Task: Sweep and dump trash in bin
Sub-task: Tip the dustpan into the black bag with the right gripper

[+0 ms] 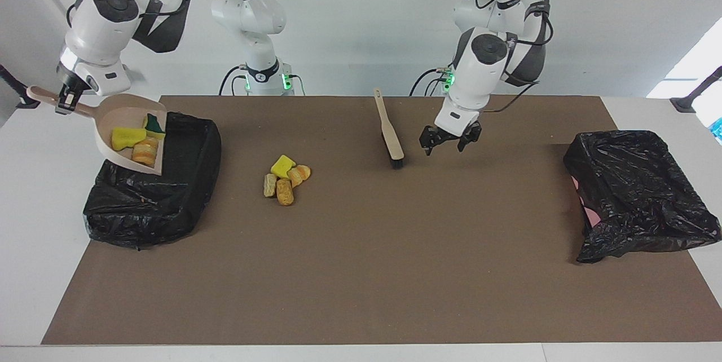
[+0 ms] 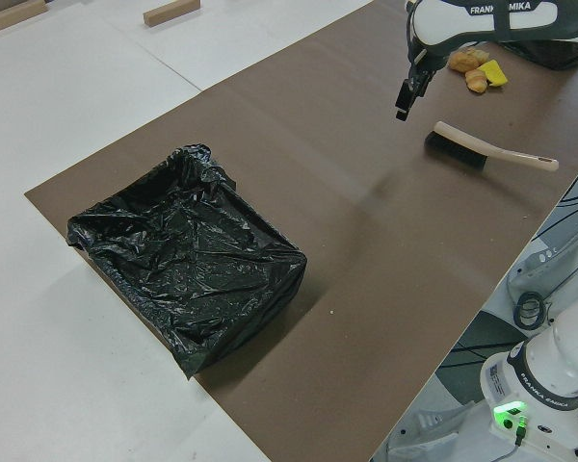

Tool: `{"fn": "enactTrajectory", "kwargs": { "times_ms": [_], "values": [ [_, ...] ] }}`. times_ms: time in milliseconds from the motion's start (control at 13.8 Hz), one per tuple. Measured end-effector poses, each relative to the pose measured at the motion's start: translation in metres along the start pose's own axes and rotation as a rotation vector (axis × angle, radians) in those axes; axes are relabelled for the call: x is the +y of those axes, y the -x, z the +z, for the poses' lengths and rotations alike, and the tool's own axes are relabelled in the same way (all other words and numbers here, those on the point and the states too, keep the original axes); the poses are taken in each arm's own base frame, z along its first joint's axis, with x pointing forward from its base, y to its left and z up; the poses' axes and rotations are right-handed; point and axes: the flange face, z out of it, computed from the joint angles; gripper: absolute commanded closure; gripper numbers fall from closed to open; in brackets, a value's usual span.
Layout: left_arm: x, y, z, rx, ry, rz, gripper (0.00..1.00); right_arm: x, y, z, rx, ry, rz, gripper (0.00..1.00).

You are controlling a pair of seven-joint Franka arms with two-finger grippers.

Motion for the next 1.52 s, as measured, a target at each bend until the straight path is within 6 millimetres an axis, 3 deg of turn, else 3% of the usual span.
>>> {"fn": "enactTrajectory", "kwargs": {
  "times_ms": [145, 289, 651, 940, 1085, 1374, 1519],
  "values": [
    [-0.039, -0.026, -0.021, 0.034, 0.009, 0.049, 0.00, 0.000, -0.002, -0.003, -0.035, 0.006, -0.024, 1.00],
    [-0.065, -0.041, -0.042, 0.034, 0.006, 0.097, 0.00, 0.009, -0.018, -0.015, -0.047, 0.020, -0.032, 1.00],
    [-0.091, -0.055, -0.083, 0.026, 0.002, 0.137, 0.00, 0.022, -0.052, -0.048, -0.089, -0.008, -0.059, 1.00],
    [-0.146, -0.069, -0.114, 0.024, -0.002, 0.157, 0.00, 0.022, -0.048, -0.054, -0.156, 0.002, -0.083, 1.00],
    [-0.168, -0.070, -0.130, 0.010, -0.004, 0.173, 0.00, 0.019, -0.054, -0.066, -0.227, 0.024, -0.102, 1.00],
    [-0.171, -0.068, -0.158, -0.002, -0.023, 0.191, 0.00, 0.004, -0.067, -0.068, -0.238, 0.031, -0.101, 1.00],
    [-0.172, -0.065, -0.168, -0.008, -0.026, 0.191, 0.00, -0.005, -0.083, -0.060, -0.231, 0.027, -0.060, 1.00]
  ]
}}
